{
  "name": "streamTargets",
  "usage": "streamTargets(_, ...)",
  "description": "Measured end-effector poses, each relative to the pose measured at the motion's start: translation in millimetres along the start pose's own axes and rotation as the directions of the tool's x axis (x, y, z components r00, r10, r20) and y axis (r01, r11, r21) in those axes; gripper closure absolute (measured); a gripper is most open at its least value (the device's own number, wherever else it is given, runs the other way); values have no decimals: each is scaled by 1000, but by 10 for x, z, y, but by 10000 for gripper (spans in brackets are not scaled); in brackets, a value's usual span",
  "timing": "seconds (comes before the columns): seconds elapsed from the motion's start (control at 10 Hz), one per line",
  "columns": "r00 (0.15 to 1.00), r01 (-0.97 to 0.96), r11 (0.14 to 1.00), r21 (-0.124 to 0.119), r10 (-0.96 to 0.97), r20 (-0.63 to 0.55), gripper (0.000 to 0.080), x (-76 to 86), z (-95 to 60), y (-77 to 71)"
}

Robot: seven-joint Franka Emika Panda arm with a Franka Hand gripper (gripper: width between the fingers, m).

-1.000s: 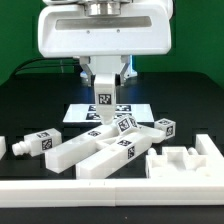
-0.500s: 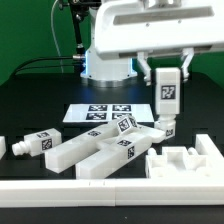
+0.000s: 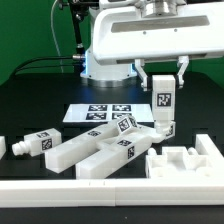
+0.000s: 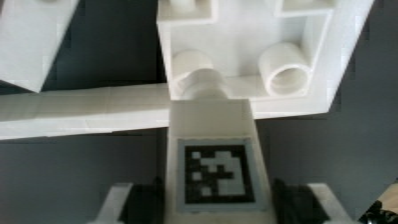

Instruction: Assemble chair

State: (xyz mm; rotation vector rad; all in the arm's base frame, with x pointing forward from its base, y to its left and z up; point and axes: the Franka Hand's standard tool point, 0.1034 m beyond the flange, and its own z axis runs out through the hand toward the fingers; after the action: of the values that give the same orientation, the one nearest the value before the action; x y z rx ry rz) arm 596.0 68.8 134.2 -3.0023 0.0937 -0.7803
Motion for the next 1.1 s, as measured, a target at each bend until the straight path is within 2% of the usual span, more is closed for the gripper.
streamTargets(0.1, 999, 33, 999, 8, -33, 16, 515, 103, 87, -117)
streamTargets(0.2, 998, 53, 999, 8, -53, 20, 515, 173, 149, -133)
streamTargets(0.7, 995, 95, 995, 8, -95, 23, 515, 163, 192, -118)
streamTargets(1.1, 992, 121, 992, 32, -122, 32, 515, 59, 369, -513)
